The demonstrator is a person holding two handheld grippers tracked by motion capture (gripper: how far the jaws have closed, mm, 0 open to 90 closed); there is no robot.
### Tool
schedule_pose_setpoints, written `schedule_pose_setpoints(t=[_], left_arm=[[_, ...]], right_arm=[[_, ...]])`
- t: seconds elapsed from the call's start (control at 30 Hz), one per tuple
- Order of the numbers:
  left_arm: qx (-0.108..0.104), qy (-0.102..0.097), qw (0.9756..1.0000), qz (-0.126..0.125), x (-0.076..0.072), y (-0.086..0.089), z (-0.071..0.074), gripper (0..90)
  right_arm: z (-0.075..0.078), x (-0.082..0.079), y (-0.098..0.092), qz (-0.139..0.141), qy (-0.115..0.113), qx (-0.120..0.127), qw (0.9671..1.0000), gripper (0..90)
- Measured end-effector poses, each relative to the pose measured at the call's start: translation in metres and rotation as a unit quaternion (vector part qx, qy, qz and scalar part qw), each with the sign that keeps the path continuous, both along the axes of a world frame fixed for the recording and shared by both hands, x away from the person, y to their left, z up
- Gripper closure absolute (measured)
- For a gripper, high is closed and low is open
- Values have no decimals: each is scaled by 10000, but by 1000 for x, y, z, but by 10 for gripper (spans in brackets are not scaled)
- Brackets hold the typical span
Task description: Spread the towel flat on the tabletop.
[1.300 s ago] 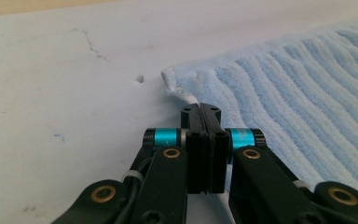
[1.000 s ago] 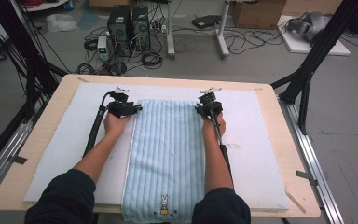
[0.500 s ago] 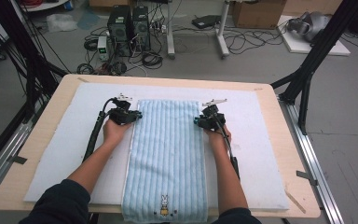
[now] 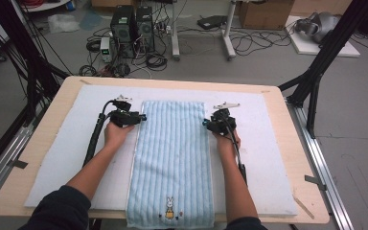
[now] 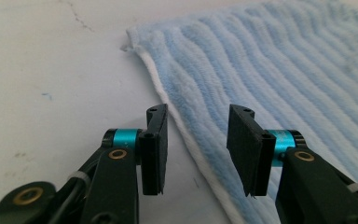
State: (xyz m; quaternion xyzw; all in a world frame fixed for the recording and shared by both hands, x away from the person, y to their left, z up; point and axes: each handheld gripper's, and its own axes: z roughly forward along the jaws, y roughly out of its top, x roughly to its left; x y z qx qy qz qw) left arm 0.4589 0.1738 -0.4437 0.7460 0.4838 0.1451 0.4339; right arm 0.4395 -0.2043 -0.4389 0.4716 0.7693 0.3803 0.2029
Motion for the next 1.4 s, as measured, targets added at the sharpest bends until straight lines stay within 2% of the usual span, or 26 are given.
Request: schedule_pose_setpoints(t=[0.03,0.07,0.17,0.2,0.23,0.3,0.37,0.43,0.47,0.5,0.53,0.57,0.63,0.67,0.7,0.77,0.8,0.9,0.93,1.0,1.03,1.1,1.13,1.2,1.27,1.4], left_arm=[[-46,-11,10000,-11,-5,2,0,592],[-8,96,9999,-68,-9,3,1,592],[-79,104,9998,-163,-21,3,-1,585],[-34,132,9996,-248,-24,2,-1,585],[62,197,9992,-347,-26,-2,-1,586],[80,234,9986,-460,-29,-7,-1,592],[115,86,9986,-515,-33,-11,-2,643],[297,23,9980,-562,-36,-15,-5,699],[431,-94,9976,-525,-37,-16,-5,772],[439,-121,9976,-516,-37,-15,-6,837],[434,-149,9979,-464,-36,-14,-6,859],[548,-219,9975,-383,-35,-14,-6,862],[509,-249,9981,-225,-33,-12,-7,857],[478,-247,9985,-130,-33,-12,-7,833],[459,-235,9986,-86,-32,-11,-7,766],[388,-205,9990,-42,-32,-9,-7,563],[361,-200,9991,-52,-33,-6,-6,497],[-52,-269,9994,-209,-39,5,-3,461],[-216,-331,9988,-302,-42,8,-1,441],[-410,-468,9970,-458,-50,14,1,425],[-464,-565,9957,-562,-54,17,2,393],[-475,-654,9947,-640,-60,20,5,332],[-516,-757,9939,-620,-65,23,7,265],[-699,-872,9907,-776,-71,29,10,207],[-841,-939,9882,-872,-77,35,13,205],[-1009,-1157,9842,-883,-86,45,17,203]], right_arm=[[1,-4,-2,41,-8,18,10000,622],[3,-10,-4,107,1,86,9999,622],[4,-31,-10,302,-1,111,9995,621],[4,-36,-11,357,36,92,9993,616],[4,-41,-11,396,174,5,9991,613],[3,-54,-11,494,140,-35,9987,625],[1,-62,-10,603,231,-59,9979,637],[-3,-69,-6,714,307,-110,9969,666],[-4,-71,-5,747,325,-178,9965,707],[-6,-72,-4,761,317,-212,9964,746],[-6,-73,-4,761,314,-222,9964,820],[-5,-74,-3,725,278,-335,9964,824],[-4,-75,-1,666,243,-433,9965,828],[-4,-75,-1,641,241,-478,9965,813],[-4,-76,0,607,241,-491,9967,748],[-2,-77,-2,651,160,-378,9970,675],[-1,-79,-4,622,60,-325,9975,632],[5,-82,-12,592,-152,-78,9981,510],[7,-84,-13,543,-222,-47,9983,459],[10,-88,-17,541,-364,23,9979,380],[13,-91,-19,543,-475,19,9974,341],[16,-94,-22,562,-586,21,9967,257],[17,-96,-24,560,-646,41,9963,215],[17,-101,-28,559,-717,15,9959,145],[16,-104,-33,526,-660,-7,9964,120],[17,-111,-45,399,-681,146,9968,119]])
